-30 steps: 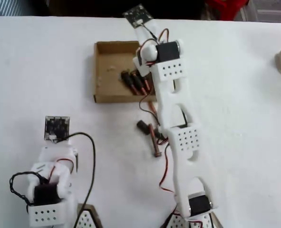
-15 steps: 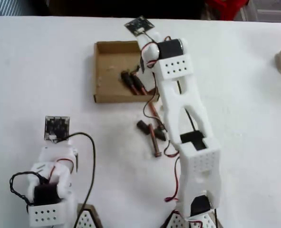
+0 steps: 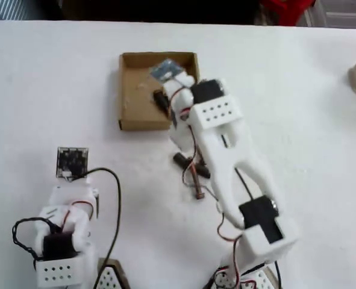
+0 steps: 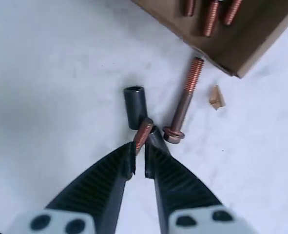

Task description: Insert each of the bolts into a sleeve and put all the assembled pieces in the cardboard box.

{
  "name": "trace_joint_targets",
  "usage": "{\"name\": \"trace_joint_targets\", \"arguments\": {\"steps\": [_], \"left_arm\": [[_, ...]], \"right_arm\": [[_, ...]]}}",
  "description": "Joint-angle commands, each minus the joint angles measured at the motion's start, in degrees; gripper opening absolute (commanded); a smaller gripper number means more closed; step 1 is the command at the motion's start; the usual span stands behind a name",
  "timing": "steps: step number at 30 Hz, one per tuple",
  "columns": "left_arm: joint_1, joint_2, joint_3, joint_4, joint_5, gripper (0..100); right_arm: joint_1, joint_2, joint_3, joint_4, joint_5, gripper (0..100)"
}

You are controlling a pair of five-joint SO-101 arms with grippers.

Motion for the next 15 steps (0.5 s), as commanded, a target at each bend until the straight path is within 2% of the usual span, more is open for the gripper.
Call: {"name": "trace_joint_targets", "arguments": {"steps": [1, 8, 13, 15], "left_arm": [[-0.66, -0.22, -0.09, 0.53, -0.62, 2], [-0.66, -0.22, -0.09, 0.53, -0.62, 3], [-0.66, -0.22, -0.09, 0.44, -0.62, 3], [-0.66, -0.22, -0.09, 0.44, -0.62, 3]], "right_arm": [[-4.44, -7.16, 9.05, -6.46, 0.62, 1.8], [-7.16, -8.48, 18.64, -16.84, 0.79, 3.3], [-7.43, -8.40, 22.42, -19.30, 6.51, 19.9], [-7.34, -8.40, 23.56, -20.62, 8.88, 23.0]]}}
